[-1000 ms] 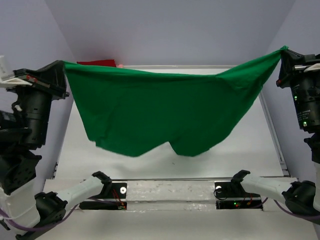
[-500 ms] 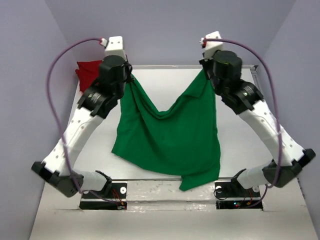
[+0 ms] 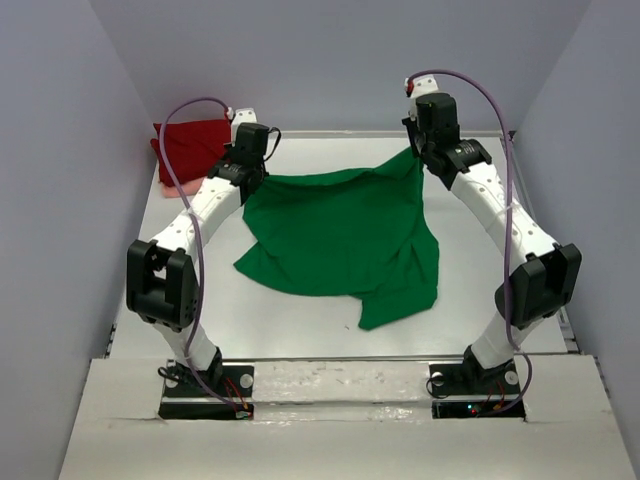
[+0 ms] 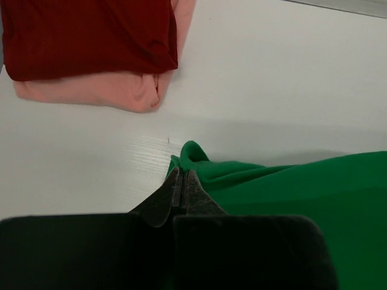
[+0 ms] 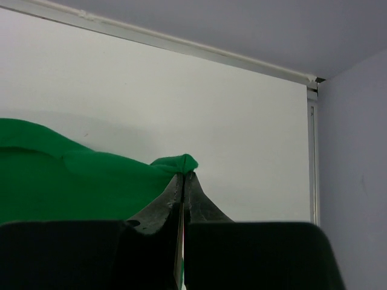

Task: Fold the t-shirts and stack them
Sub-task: Flatten out the tshirt

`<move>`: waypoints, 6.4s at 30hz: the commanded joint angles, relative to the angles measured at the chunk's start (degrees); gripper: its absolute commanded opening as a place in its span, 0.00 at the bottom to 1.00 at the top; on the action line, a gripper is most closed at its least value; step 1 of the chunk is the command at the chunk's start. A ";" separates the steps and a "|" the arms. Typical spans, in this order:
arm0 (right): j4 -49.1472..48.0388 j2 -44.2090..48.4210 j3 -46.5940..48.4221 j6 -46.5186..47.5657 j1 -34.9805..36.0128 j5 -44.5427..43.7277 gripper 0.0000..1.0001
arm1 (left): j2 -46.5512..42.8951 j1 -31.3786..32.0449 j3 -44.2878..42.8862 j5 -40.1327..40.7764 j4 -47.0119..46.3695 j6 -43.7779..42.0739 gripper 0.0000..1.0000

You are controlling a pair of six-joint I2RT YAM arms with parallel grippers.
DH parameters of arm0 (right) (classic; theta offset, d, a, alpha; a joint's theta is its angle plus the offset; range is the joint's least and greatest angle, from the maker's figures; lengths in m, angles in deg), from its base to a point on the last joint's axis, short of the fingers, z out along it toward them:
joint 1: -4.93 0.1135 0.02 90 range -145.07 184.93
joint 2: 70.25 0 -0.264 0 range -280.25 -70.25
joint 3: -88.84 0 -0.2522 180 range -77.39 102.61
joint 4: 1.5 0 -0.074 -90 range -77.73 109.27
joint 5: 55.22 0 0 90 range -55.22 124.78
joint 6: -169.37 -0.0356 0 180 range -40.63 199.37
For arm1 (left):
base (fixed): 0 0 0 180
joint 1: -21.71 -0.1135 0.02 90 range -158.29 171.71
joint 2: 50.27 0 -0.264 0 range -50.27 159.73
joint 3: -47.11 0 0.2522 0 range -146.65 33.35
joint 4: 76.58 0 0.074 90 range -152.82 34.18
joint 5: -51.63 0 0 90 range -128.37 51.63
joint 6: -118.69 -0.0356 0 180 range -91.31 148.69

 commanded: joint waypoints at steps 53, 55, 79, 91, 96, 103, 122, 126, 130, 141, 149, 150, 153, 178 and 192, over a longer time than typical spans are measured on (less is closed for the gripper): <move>-1.71 -9.17 48.81 3.40 -11.54 17.41 0.00 | 11.76 -11.07 -62.40 -19.56 5.46 -9.54 0.00; -1.18 -6.53 47.15 2.97 -11.54 17.50 0.00 | 10.00 -10.98 -60.47 -19.83 5.80 -8.84 0.00; -3.99 18.36 24.46 16.58 8.23 -5.97 0.00 | -14.37 -2.81 -37.86 -13.50 8.88 -9.71 0.00; -3.99 -11.24 46.43 12.37 -0.46 5.19 0.00 | 16.92 -5.79 -68.35 -17.28 10.82 -10.42 0.00; -4.25 -18.29 53.28 12.02 -3.46 8.36 0.00 | 20.62 -9.39 -66.43 -19.38 5.63 -10.94 0.00; -4.26 -16.20 54.43 11.32 -3.98 10.38 0.00 | 18.78 -11.60 -66.78 -20.62 5.01 -10.07 0.00; -0.57 5.60 24.66 4.29 -2.14 8.71 0.00 | -1.95 -7.55 -34.78 -18.34 5.20 -6.73 0.00; -2.57 12.53 10.70 -0.19 -1.00 9.32 0.00 | -9.85 -6.67 -17.33 -18.86 -0.95 -4.71 0.00; -0.94 15.29 7.48 -0.38 1.46 6.17 0.00 | -12.51 -6.41 -12.73 -18.77 -1.50 -4.79 0.00; 3.92 -4.22 38.76 6.13 0.25 5.63 0.00 | 6.51 -6.58 -51.50 -17.81 10.54 -7.95 0.00; 2.34 -18.98 50.82 4.90 -8.10 12.30 0.00 | 18.77 -12.82 -63.44 -22.54 7.92 -6.03 0.00; 1.99 -19.78 51.79 4.72 -8.64 13.18 0.00 | 20.52 -13.35 -64.05 -22.73 7.39 -5.94 0.00; 0.76 -21.72 54.95 5.34 -9.26 14.16 0.00 | 24.04 -14.67 -68.26 -25.18 6.69 -6.37 0.00; 0.67 0.48 38.56 6.98 -1.48 9.62 0.00 | 3.95 -10.81 -58.01 -23.18 10.71 -6.29 0.00; -37.67 24.58 16.23 54.07 43.73 -37.16 0.00 | -25.25 4.14 -39.54 -7.26 11.78 -10.07 0.00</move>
